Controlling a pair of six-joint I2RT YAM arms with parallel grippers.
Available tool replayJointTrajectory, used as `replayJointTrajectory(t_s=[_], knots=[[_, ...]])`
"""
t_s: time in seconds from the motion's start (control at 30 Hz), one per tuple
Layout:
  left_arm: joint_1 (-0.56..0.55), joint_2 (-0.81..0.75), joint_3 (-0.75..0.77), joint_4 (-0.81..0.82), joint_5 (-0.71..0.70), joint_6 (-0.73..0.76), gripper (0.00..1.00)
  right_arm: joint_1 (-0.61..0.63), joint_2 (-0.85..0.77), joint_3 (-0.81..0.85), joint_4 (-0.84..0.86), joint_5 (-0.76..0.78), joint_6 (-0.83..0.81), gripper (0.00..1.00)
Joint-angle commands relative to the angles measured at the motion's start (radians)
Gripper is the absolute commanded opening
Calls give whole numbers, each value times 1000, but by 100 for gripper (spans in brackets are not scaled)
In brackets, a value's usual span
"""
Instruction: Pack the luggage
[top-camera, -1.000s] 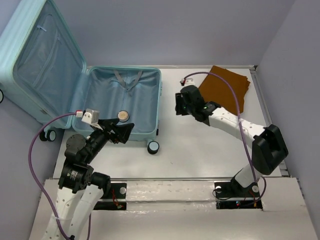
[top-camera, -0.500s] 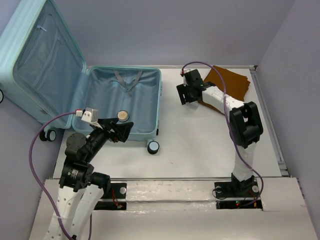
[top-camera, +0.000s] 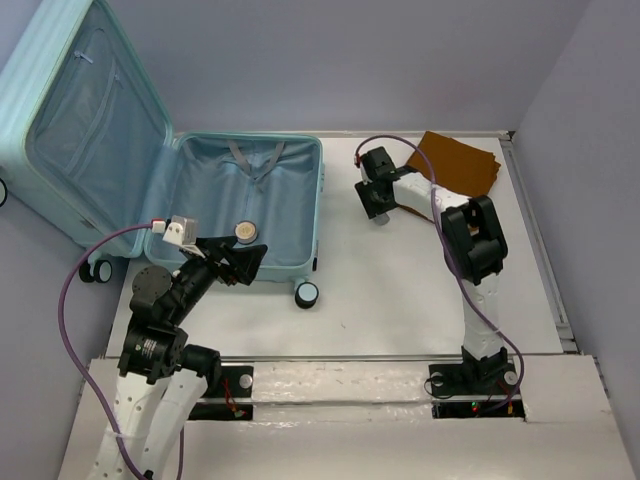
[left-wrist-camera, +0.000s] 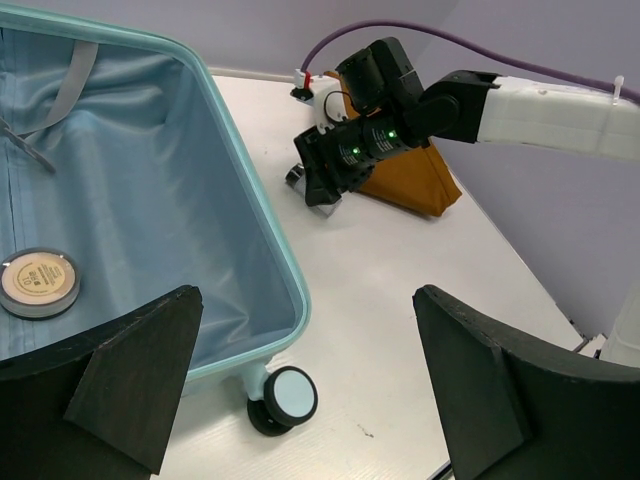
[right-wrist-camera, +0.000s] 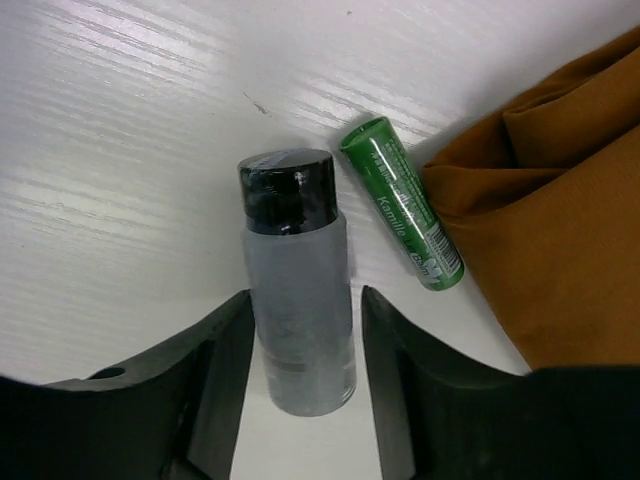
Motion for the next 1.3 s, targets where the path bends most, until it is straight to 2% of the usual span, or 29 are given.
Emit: replayJointTrajectory(t_s=[0.0,0.1,0.17,0.3,0.47,0.57,0.7,0.73,0.77,0.83,0.87,0.9,0.93,1.07,1.1,1.13,1.17,1.27], knots=[[5,-10,-4,53,20,9,99,44,-50,-49,-9,-21,34,45],[5,-14,-4,54,20,9,99,72,-83,-92,3,0,49,42],[5,-13,-4,54,20,9,99,72,-96,-112,7,0,89,27],[5,-17,-2,54,22,9,99,81,-193,-155,29,-1,145,19],[5,-16,-4,56,25,9,99,141,-385,-155,76,-73,187,18],[5,-14,-5,56,27,8,99,217,-448,-126,176,-159,250,18],[7,-13,-4,56,25,8,99,311,-396,-50,311,-297,356,19],[7,-11,-4,56,24,8,99,322,-373,-31,342,-318,385,25],[7,-8,-4,56,23,6,99,322,-315,11,362,-343,417,51],[7,-7,-4,54,22,9,99,322,-267,55,374,-390,478,78],[7,-8,-2,53,22,9,99,322,-261,58,379,-369,480,88],[7,-8,-2,53,22,9,99,322,-274,21,389,-336,480,93],[7,-8,-1,51,22,11,99,322,-293,-11,400,-273,479,93],[7,-13,-2,53,28,11,99,288,-440,-273,507,-159,500,70],[7,-13,-2,54,30,11,99,276,-466,-324,532,-132,509,59],[7,-14,-2,56,31,11,99,276,-516,-415,547,-75,514,51],[5,-14,-4,56,31,11,99,267,-535,-459,561,-53,518,39],[5,-13,-4,56,31,9,99,267,-564,-578,626,-16,552,24]])
